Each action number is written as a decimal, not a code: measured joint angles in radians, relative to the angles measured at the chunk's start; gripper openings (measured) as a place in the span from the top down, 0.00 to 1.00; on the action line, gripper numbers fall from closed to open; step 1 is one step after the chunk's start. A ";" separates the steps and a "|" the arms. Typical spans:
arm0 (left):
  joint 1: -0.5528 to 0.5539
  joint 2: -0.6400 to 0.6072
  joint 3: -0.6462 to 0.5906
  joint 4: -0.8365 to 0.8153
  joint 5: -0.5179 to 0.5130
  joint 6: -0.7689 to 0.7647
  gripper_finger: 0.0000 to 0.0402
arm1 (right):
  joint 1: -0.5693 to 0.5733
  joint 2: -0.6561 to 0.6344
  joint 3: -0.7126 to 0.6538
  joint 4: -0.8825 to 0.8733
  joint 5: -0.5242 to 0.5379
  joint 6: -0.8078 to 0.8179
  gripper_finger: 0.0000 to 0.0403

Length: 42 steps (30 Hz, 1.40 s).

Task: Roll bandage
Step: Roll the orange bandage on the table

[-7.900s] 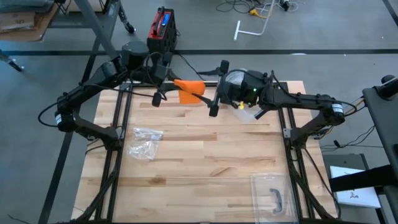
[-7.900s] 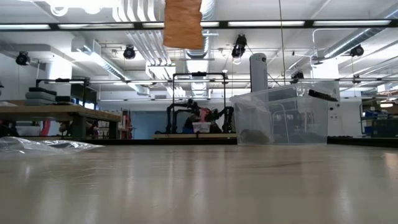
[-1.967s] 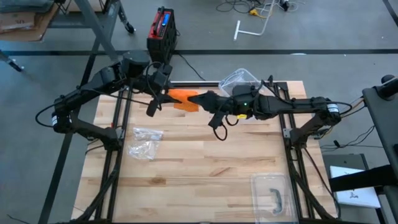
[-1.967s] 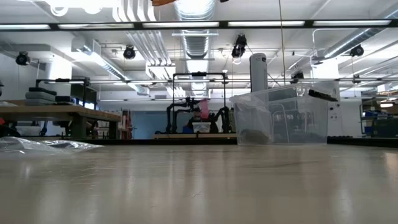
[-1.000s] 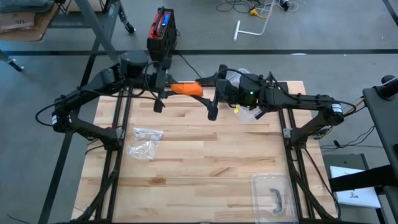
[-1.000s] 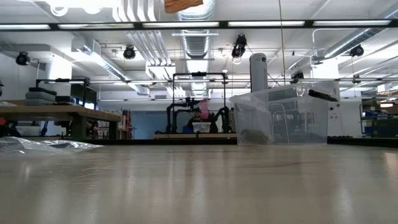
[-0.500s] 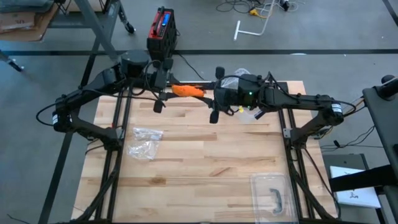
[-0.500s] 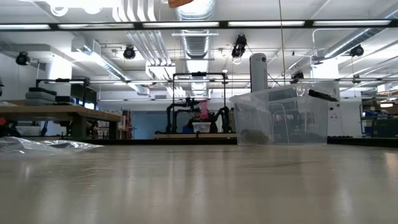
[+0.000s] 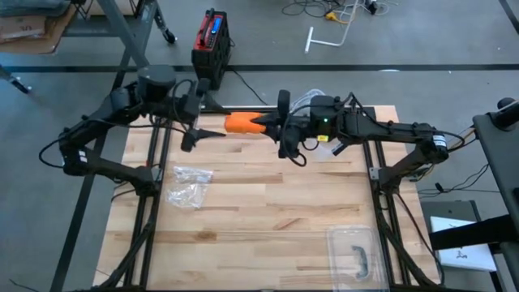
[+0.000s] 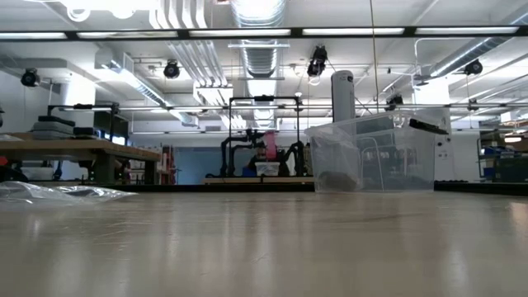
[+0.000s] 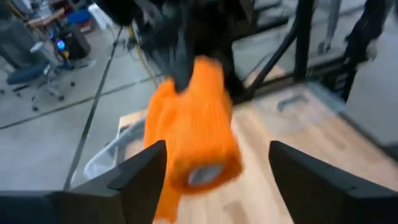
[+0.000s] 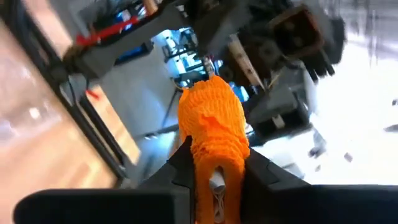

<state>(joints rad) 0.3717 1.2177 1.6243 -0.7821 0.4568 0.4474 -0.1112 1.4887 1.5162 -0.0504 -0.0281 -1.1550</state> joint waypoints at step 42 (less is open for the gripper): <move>-0.006 0.072 0.019 0.084 -0.011 -0.020 0.44 | 0.014 0.003 -0.003 -0.002 0.040 -0.708 0.85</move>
<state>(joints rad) 0.3653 1.2896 1.6431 -0.6980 0.4461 0.4274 -0.0967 1.4914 1.5135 -0.0528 0.0116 -1.8633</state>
